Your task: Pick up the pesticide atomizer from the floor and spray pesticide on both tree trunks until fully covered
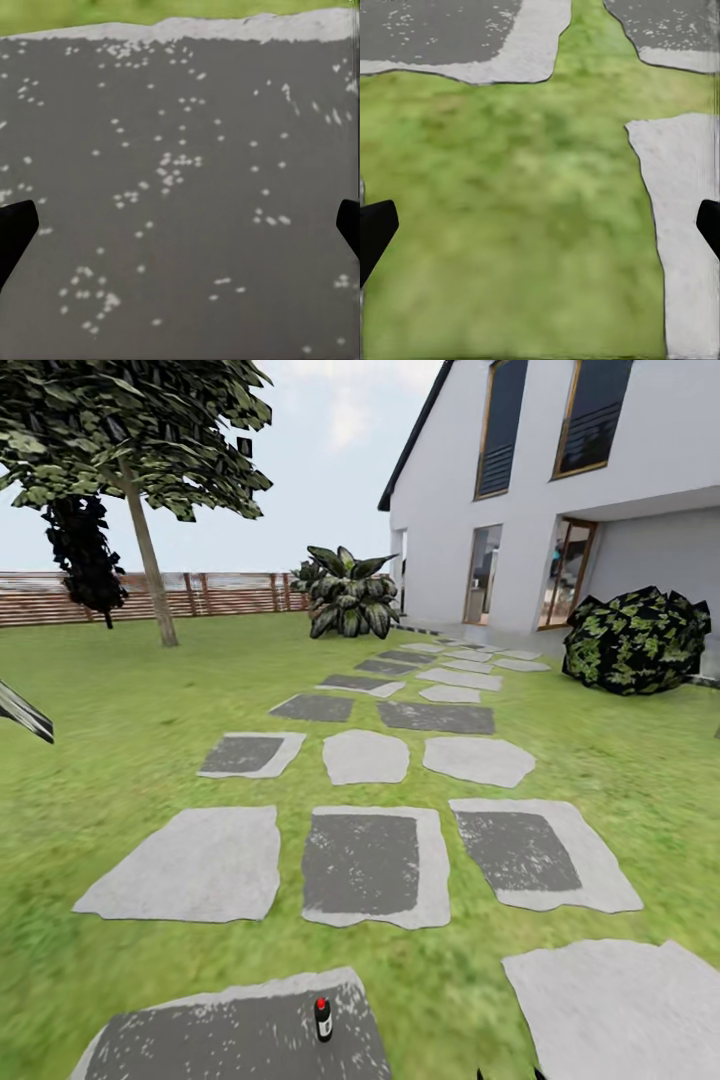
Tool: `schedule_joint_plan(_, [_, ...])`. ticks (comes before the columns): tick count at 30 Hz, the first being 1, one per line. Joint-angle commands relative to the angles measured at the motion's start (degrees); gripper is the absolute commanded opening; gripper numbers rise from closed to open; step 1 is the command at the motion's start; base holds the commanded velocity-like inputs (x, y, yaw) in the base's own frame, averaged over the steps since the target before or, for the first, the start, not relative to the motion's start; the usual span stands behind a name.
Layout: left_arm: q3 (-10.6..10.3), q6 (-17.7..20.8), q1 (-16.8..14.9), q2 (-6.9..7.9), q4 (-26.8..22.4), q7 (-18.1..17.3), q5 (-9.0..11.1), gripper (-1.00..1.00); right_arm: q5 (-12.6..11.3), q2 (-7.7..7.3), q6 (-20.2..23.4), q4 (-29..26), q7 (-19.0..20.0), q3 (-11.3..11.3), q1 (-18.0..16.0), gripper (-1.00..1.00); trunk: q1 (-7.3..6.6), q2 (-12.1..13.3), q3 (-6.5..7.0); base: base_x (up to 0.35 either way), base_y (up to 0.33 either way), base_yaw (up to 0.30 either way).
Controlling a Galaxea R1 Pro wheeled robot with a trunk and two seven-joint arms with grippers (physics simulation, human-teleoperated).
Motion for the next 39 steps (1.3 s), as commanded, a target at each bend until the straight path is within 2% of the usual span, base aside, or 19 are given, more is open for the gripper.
schedule_joint_plan(1, [0.1,-0.2,0.0,0.00,0.0,0.0,0.1,1.00,0.6,0.03,-0.2,0.1,-0.3,-0.3,0.0,1.00,-0.01,0.0,-0.01,0.000,0.104,-0.238])
schedule_joint_plan(10, [0.1,-0.2,0.0,0.00,0.0,0.0,0.1,1.00,0.6,0.03,-0.2,0.1,-0.3,-0.4,-0.1,1.00,-0.01,0.0,0.24,-0.017,0.111,-0.195])
schedule_joint_plan(17, [0.1,-0.2,0.0,0.00,0.0,0.0,0.1,1.00,0.6,0.03,-0.2,0.0,-0.3,-0.3,-0.1,1.00,-0.01,0.0,0.26,-0.123,0.160,-0.020])
schedule_joint_plan(28, [0.1,0.6,-0.7,-0.10,-0.3,0.7,-0.1,1.00,0.5,-0.07,0.0,-1.1,-0.4,-0.6,-0.1,1.00,-0.01,0.0,0.26,-0.007,0.009,0.000])
schedule_joint_plan(32, [0.0,1.2,-3.8,-0.54,-1.1,0.7,-0.4,1.00,0.5,-0.41,1.4,-5.5,-0.4,-0.6,-0.6,1.00,-0.01,0.0,0.26,0.000,0.000,0.000])
schedule_joint_plan(34, [-0.3,3.9,-9.1,-0.39,-1.0,0.3,-0.6,1.00,0.5,-0.57,5.9,-10.5,-0.5,-0.6,-2.1,1.00,-0.01,0.0,0.26,0.000,0.000,0.000])
schedule_joint_plan(36, [-0.5,6.6,-11.7,-0.35,-1.0,0.1,-0.7,1.00,0.5,-0.64,9.4,-13.7,-0.6,-0.6,-3.3,1.00,-0.01,0.0,0.26,0.000,0.000,0.000])
schedule_joint_plan(39, [-0.6,10.0,-13.9,-0.34,-1.3,-0.1,-0.9,1.00,0.5,-0.71,14.0,-18.0,-0.6,-0.6,-4.8,1.00,-0.01,0.0,0.26,0.000,0.000,0.000])
